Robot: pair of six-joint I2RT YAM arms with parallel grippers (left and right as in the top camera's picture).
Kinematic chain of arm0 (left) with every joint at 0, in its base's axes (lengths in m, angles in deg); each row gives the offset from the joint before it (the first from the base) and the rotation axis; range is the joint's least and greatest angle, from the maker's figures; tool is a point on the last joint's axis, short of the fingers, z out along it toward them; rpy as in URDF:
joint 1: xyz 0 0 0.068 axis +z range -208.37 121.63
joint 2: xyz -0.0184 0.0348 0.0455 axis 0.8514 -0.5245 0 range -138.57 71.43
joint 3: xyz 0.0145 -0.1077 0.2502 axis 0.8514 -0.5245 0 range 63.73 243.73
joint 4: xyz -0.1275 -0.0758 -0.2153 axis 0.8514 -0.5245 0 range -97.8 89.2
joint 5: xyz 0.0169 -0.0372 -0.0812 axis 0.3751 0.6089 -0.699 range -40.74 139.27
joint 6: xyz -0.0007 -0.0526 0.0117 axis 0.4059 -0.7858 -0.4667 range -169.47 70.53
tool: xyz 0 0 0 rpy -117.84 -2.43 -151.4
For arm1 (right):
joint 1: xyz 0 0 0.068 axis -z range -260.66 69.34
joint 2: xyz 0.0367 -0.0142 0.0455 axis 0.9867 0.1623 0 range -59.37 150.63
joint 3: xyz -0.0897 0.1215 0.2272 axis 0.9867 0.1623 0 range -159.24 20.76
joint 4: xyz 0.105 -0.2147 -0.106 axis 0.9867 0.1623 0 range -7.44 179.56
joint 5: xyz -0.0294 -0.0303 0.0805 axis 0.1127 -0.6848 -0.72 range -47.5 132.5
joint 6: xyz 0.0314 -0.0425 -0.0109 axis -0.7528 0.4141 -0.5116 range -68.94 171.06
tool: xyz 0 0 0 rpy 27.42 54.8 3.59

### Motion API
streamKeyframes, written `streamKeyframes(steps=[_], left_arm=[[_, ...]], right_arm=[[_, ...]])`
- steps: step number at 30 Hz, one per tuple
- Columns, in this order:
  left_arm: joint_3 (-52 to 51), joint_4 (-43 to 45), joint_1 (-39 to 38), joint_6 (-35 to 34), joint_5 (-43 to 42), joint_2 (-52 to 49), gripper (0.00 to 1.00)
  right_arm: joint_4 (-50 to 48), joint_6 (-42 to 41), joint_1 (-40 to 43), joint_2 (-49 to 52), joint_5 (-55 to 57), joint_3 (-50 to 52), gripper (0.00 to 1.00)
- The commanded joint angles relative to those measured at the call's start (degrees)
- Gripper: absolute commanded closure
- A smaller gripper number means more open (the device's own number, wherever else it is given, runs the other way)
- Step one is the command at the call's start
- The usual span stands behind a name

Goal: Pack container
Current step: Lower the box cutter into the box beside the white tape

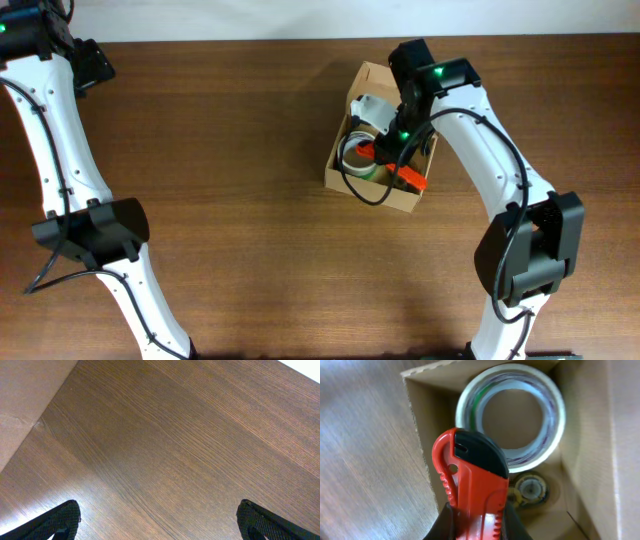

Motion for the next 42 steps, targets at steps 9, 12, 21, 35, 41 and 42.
streamKeyframes(steps=[9,12,21,35,41,42], left_arm=[[-0.22,0.07,0.31,0.48,-0.24,-0.31,0.0],[-0.22,0.07,0.31,0.48,-0.26,-0.31,0.0],[-0.22,0.07,0.31,0.48,-0.24,-0.31,0.0],[-0.22,0.07,0.31,0.48,-0.26,-0.31,0.0],[-0.22,0.07,0.31,0.48,-0.24,-0.31,0.0],[-0.22,0.07,0.31,0.48,-0.26,-0.31,0.0]], right_arm=[[-4.63,2.12,-0.07,0.24,-4.44,9.01,0.96],[-5.99,2.14,-0.07,0.24,-5.25,11.06,0.96],[-7.58,2.12,-0.11,0.24,-5.84,12.28,0.96],[-9.64,2.12,-0.11,0.24,-5.88,10.67,0.96],[-9.84,2.12,-0.11,0.24,-5.86,7.96,0.96],[-9.81,2.1,-0.11,0.24,-5.88,7.56,0.96]])
